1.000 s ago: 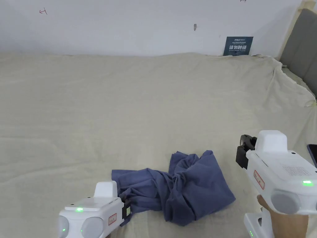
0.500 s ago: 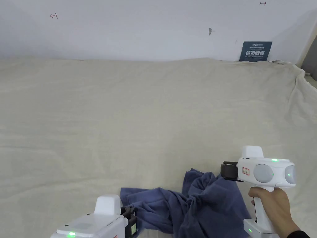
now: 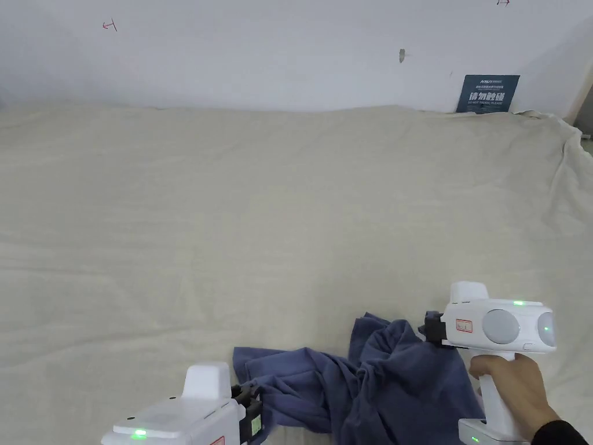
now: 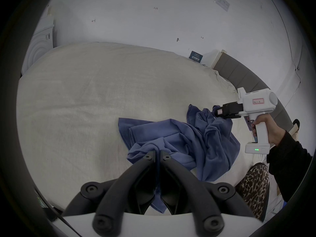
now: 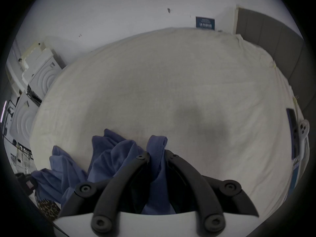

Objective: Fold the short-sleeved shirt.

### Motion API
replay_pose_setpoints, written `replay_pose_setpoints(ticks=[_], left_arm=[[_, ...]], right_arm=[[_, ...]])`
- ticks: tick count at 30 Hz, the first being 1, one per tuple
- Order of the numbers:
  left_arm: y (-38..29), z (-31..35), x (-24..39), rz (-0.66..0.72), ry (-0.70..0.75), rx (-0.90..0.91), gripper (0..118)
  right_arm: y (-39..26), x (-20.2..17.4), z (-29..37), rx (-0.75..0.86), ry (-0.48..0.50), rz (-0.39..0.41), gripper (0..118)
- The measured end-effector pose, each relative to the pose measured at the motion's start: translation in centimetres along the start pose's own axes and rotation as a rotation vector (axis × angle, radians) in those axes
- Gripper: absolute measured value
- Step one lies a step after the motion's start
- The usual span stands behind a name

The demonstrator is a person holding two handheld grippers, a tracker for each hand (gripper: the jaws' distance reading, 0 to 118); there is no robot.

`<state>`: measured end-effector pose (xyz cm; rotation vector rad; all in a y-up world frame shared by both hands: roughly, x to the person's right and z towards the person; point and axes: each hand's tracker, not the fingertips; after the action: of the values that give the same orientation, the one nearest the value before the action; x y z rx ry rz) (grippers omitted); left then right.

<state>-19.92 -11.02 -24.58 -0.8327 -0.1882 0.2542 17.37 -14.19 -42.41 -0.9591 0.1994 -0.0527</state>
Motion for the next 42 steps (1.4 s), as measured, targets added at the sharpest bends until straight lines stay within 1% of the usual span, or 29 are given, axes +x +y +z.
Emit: replay_pose_setpoints(ticks=[3,9,16,22,24,28,30,34,38,42], left_arm=[[0.3,0.6,-0.1,0.022,-0.017,0.016,2],[3.1,2.7,-0.3,0.023,-0.014,0.089,2],[10.5,6.0,-2.0,-0.012,0.049,0.216,2],[18.1,9.4,-2.3,-0.067,0.128,0.336,2],[20.4,10.4,-2.0,-0.085,0.148,0.361,2],[25.1,11.9,-1.5,-0.104,0.168,0.408,2],[26.9,12.3,-1.1,-0.119,0.189,0.422,2],[30.5,12.8,-0.3,-0.148,0.226,0.457,2],[34.0,12.8,0.0,-0.161,0.277,0.494,2],[37.2,12.2,-0.1,-0.167,0.305,0.520,2]], right_arm=[[-0.1,-0.1,4.1,0.077,0.008,0.010,11],[1.4,0.7,12.8,0.220,0.005,0.073,11],[4.0,2.2,22.5,0.435,-0.055,0.065,11],[7.5,2.2,28.1,0.552,-0.102,0.062,11],[8.8,1.9,29.1,0.577,-0.118,0.062,11],[12.0,0.8,29.9,0.617,-0.176,0.103,11],[13.4,0.3,29.8,0.636,-0.196,0.108,11],[16.3,-0.9,29.7,0.687,-0.273,0.130,11],[19.2,-1.3,29.7,0.742,-0.297,0.102,11],[21.8,-1.6,29.1,0.785,-0.314,0.093,11]])
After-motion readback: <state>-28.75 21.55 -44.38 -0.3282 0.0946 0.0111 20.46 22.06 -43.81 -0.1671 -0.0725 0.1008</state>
